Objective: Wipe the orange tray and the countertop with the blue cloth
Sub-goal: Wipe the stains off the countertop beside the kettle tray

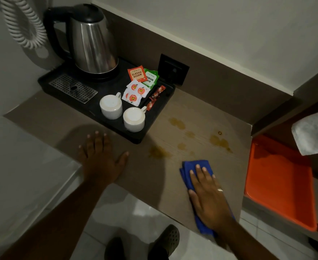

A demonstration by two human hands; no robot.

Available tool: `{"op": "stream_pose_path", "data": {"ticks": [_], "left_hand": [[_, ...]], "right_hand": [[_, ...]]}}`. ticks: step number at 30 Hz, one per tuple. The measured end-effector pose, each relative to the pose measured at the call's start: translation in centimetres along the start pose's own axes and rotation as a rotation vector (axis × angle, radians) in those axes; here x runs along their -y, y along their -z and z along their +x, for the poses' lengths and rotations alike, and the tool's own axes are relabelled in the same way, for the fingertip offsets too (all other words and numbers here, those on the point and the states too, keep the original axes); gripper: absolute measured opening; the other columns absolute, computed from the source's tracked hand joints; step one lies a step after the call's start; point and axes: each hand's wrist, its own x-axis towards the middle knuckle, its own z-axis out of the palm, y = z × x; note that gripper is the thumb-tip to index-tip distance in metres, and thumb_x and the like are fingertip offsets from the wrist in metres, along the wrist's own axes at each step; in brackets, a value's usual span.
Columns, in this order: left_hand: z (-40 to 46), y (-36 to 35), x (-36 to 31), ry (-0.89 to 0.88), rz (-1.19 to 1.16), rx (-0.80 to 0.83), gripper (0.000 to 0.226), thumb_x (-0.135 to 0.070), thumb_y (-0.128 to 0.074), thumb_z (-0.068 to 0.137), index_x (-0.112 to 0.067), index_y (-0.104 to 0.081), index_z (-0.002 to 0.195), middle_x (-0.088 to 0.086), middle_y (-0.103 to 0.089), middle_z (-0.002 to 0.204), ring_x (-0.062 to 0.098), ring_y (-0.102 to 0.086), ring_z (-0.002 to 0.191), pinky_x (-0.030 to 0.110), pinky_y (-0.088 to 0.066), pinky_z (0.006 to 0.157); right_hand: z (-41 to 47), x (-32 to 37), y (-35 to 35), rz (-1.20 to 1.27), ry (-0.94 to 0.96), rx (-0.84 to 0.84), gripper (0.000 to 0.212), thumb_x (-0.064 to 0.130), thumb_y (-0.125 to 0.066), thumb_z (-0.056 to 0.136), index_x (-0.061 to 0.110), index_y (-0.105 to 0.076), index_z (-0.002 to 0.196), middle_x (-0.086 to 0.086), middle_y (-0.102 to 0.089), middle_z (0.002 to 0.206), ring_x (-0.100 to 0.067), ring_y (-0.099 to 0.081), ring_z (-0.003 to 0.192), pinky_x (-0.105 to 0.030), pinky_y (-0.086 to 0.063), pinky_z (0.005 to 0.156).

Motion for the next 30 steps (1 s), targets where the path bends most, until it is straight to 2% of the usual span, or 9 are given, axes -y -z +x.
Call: {"op": "stream_pose_path", "data": {"ticks": [3, 9, 12, 14, 16, 19, 22, 24, 30], "left_hand": [[0.0, -0.2, 0.1, -0.015, 0.003, -0.018, 0.096, -0.073, -0.032, 0.081, -0.006, -0.026, 0.15, 0.024, -0.022, 0.159, 0.044, -0.016, 0.146, 0.065, -0.012, 0.114], [0.2, -0.7, 0.3, -0.003, 0.031, -0.019, 0.099, -0.076, -0.025, 0.081, -0.007, -0.024, 0.15, 0.023, -0.021, 0.16, 0.043, -0.016, 0.147, 0.064, -0.012, 0.114], [0.3, -0.9, 0.4, -0.001, 0.037, -0.018, 0.099, -0.078, -0.023, 0.081, -0.009, -0.02, 0.151, 0.021, -0.017, 0.162, 0.041, -0.013, 0.148, 0.063, -0.01, 0.115], [0.5, -0.9, 0.5, -0.005, 0.037, -0.02, 0.099, -0.078, -0.024, 0.08, -0.009, -0.021, 0.151, 0.02, -0.018, 0.162, 0.041, -0.014, 0.148, 0.063, -0.011, 0.115], [0.6, -0.8, 0.8, -0.016, 0.033, -0.018, 0.099, -0.078, -0.025, 0.08, -0.01, -0.022, 0.151, 0.019, -0.019, 0.161, 0.04, -0.014, 0.148, 0.063, -0.012, 0.115], [0.8, -0.8, 1.1, -0.033, 0.012, -0.042, 0.097, -0.076, -0.029, 0.081, -0.008, -0.027, 0.149, 0.021, -0.024, 0.159, 0.042, -0.019, 0.147, 0.064, -0.014, 0.114], [0.7, -0.9, 0.9, -0.022, 0.003, -0.054, 0.096, -0.075, -0.031, 0.081, -0.007, -0.03, 0.148, 0.021, -0.027, 0.158, 0.042, -0.02, 0.146, 0.064, -0.014, 0.113], [0.7, -1.0, 0.8, -0.02, 0.007, -0.055, 0.095, -0.075, -0.031, 0.081, -0.008, -0.029, 0.148, 0.02, -0.028, 0.158, 0.041, -0.02, 0.146, 0.064, -0.015, 0.113], [1.8, -0.1, 2.8, -0.07, 0.049, -0.053, 0.093, -0.074, -0.03, 0.082, -0.008, -0.028, 0.148, 0.02, -0.027, 0.158, 0.041, -0.02, 0.146, 0.063, -0.017, 0.114]], "right_hand": [[-0.1, -3.3, 1.0, 0.022, -0.091, -0.048, 0.059, 0.051, -0.01, 0.095, 0.028, -0.003, 0.149, 0.002, 0.004, 0.159, -0.015, 0.007, 0.147, -0.038, 0.005, 0.117], [8.4, 2.7, 1.4, 0.129, -0.695, -0.148, 0.061, 0.037, -0.025, 0.098, 0.009, -0.008, 0.15, -0.017, -0.006, 0.159, -0.033, -0.002, 0.146, -0.05, -0.003, 0.117], [8.0, 4.8, 0.3, 0.044, -0.324, -0.097, 0.06, 0.041, -0.02, 0.099, 0.015, -0.005, 0.151, -0.009, 0.001, 0.16, -0.027, 0.004, 0.147, -0.044, 0.003, 0.117], [5.1, 3.1, 0.2, 0.009, -0.017, -0.013, 0.06, 0.048, -0.015, 0.097, 0.023, -0.004, 0.151, 0.0, 0.004, 0.159, -0.018, 0.008, 0.147, -0.04, 0.004, 0.118], [3.4, -0.3, 0.9, -0.004, 0.131, 0.011, 0.059, 0.051, -0.013, 0.096, 0.026, -0.008, 0.149, 0.002, -0.002, 0.159, -0.016, 0.003, 0.147, -0.04, -0.001, 0.118], [4.6, -2.6, 1.8, -0.017, -0.039, -0.046, 0.06, 0.047, -0.016, 0.096, 0.021, -0.009, 0.15, -0.003, -0.003, 0.159, -0.02, 0.0, 0.147, -0.042, -0.003, 0.119], [8.6, 0.9, 1.3, 0.042, -0.435, -0.133, 0.059, 0.038, -0.023, 0.098, 0.011, -0.012, 0.15, -0.013, -0.007, 0.16, -0.029, -0.003, 0.147, -0.048, -0.005, 0.118], [10.3, 4.0, 1.0, 0.082, -0.518, -0.13, 0.06, 0.038, -0.023, 0.098, 0.01, -0.01, 0.15, -0.015, -0.006, 0.16, -0.031, -0.003, 0.147, -0.049, -0.003, 0.117], [5.4, 1.6, 0.7, -0.041, 0.252, 0.028, 0.058, 0.055, -0.012, 0.096, 0.033, 0.001, 0.149, 0.006, 0.002, 0.159, -0.012, 0.005, 0.147, -0.043, -0.003, 0.119]]}}
